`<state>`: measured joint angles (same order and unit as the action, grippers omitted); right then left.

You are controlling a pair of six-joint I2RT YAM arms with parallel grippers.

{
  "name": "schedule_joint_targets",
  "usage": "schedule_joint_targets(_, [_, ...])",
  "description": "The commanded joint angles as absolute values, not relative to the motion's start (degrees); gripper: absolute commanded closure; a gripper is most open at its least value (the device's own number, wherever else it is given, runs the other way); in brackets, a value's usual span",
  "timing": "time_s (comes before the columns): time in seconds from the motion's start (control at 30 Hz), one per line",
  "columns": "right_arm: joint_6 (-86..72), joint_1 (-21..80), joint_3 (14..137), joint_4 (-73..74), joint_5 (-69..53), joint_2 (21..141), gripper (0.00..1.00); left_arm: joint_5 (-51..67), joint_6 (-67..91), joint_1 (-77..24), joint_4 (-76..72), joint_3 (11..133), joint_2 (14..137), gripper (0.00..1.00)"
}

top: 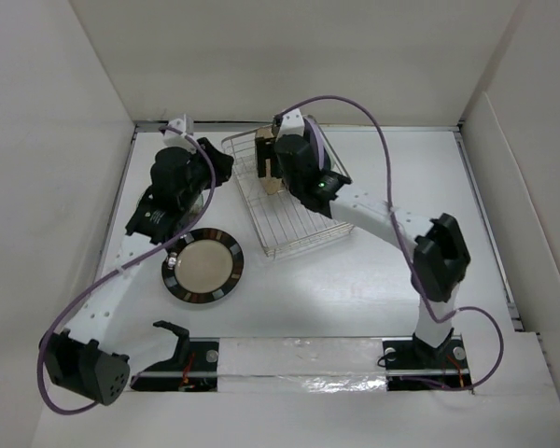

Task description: Load the plates into the dish rack

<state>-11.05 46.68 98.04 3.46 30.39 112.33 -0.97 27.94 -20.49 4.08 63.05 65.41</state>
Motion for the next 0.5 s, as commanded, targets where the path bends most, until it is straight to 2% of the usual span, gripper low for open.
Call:
schedule_joint_targets(0.0, [-14.4, 48.9, 91.8, -2.0, 28.1, 100.5, 0.14, -2.9, 25.9, -20.4, 2.4, 62.5, 59.9, 0.77])
schedule_joint_targets(0.03, [-15.4, 50.0, 89.1, -3.0, 28.6, 98.1, 0.32, -2.8, 25.9, -20.4, 2.0, 62.1, 58.5, 0.85])
schedule_joint_targets(0.1, [-17.2, 53.8, 80.4, -5.7, 29.3, 91.5, 0.75, -2.6, 25.8, -20.4, 1.0, 60.6, 54.1, 1.00])
schedule_joint_targets(0.13, [-20.0, 55.5, 77.4, -6.4, 29.0, 89.5, 0.99, -2.7, 25.8, -20.4, 0.7, 59.9, 52.8, 1.00])
schedule_joint_targets(0.3, [-36.2, 67.3, 59.2, -10.8, 32.1, 82.6, 1.00, -0.3, 26.5, -20.4, 0.4, 57.4, 47.1, 0.98])
schedule_joint_targets(0.4, [-49.1, 75.8, 56.1, -11.3, 36.8, 83.8, 1.00, 3.1, 26.6, -20.4, 0.4, 56.8, 46.0, 0.81])
schedule_joint_targets(0.47, [-57.3, 80.9, 55.3, -11.5, 38.2, 87.4, 0.89, 4.0, 26.6, -20.4, -0.8, 56.5, 45.4, 0.76])
